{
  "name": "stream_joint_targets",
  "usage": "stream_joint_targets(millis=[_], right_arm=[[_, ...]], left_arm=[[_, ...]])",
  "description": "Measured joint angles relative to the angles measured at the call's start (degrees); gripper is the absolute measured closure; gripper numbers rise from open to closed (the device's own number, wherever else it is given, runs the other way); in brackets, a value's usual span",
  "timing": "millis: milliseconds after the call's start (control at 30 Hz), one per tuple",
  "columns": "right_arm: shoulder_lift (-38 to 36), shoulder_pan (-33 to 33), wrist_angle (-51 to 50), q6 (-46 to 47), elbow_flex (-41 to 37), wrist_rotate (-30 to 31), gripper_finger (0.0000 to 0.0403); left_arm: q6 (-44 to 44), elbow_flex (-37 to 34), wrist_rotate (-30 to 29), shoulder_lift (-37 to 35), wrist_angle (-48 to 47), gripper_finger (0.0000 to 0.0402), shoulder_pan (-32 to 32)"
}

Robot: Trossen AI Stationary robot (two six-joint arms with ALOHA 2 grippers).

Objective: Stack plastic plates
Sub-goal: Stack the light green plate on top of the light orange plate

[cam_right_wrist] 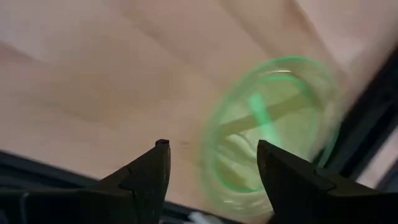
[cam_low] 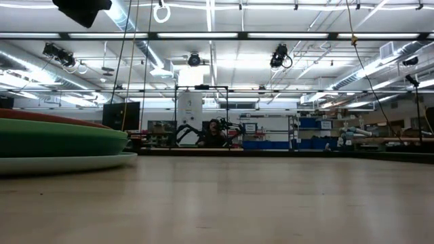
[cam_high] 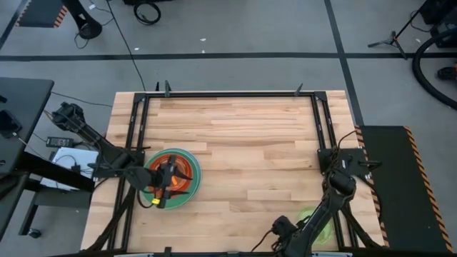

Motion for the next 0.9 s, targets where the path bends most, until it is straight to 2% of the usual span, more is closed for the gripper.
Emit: stream_joint_targets(millis=[133,300,433,667,900], right_arm=[[-4.97,1.18,3.25,1.74,-7.43,0.02,0.0158],[-12.39,2.27,17.18,6.82,-21.45,-0.13,0.0158],[-14.49,2.36,27.25,10.7,-30.03,-2.79,0.0161],[-13.64,2.28,30.13,11.11,-31.83,-3.89,0.0194],[-13.56,2.26,30.64,10.62,-31.82,-4.17,0.0282]], left_arm=[[-1.08,0.0,0.07,0.0,-0.15,0.0175,-1.17],[-1.79,0.0,0.02,0.0,-0.16,0.0175,-2.22],[-2.78,0.0,0.02,0.0,-0.29,0.0175,-2.24],[-2.79,0.0,0.02,0.0,-0.72,0.0175,-1.59],[-2.33,0.0,-0.02,0.02,-1.05,0.0175,0.27]])
